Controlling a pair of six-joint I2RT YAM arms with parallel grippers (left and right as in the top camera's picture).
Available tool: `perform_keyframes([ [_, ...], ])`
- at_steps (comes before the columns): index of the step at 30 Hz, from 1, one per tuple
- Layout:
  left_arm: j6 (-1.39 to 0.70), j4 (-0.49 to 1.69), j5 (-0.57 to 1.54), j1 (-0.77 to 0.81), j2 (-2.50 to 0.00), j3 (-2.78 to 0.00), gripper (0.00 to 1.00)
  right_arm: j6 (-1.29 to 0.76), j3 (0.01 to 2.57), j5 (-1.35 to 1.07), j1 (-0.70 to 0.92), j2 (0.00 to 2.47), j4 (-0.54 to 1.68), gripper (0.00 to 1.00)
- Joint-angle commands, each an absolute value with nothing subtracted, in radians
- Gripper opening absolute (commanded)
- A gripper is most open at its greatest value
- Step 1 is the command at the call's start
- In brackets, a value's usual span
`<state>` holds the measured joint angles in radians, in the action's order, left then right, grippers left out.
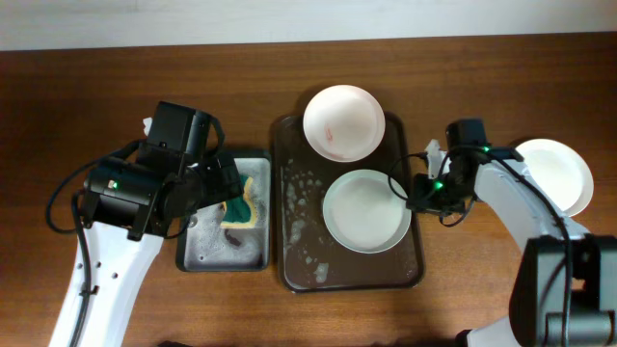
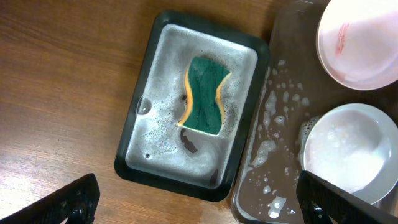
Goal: Clean dirty plates on tray and stack at the side
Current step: 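Lift the green plate with the right gripper and tilt it up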
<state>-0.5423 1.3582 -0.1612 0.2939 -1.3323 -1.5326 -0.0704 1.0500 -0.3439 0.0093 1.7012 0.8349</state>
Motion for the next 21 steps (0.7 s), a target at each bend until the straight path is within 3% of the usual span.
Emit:
perform_keyframes([
  [1, -0.544, 1.356, -0.161, 0.294, -1.318, -1.533, 1.0, -0.041, 1.055, -0.275, 0.05, 1.713, 0.836, 0.26],
  [7, -0.544, 1.356, -0.161, 0.293, -1.318, -1.533, 1.0, -0.041, 1.047, -0.199, 0.072, 1.734, 0.774, 0.27],
  [12, -0.544, 1.356, -0.161, 0.294, -1.318, -1.533, 1.0, -0.049, 1.04, -0.231, 0.086, 1.781, 0.758, 0.19],
  [17, -0.544, 1.356, -0.161, 0.293, -1.318, -1.533, 1.0, -0.113, 1.026, -0.228, 0.134, 1.803, 0.686, 0.17],
  [20, -0.544, 1.356, -0.161, 0.294, -1.318, -1.533, 1.0, -0.114, 1.026, -0.228, 0.138, 1.836, 0.68, 0.1],
  [21, -0.544, 1.356, -0.161, 0.293, -1.318, -1.533, 1.0, -0.114, 1.026, -0.231, 0.139, 1.84, 0.68, 0.04],
])
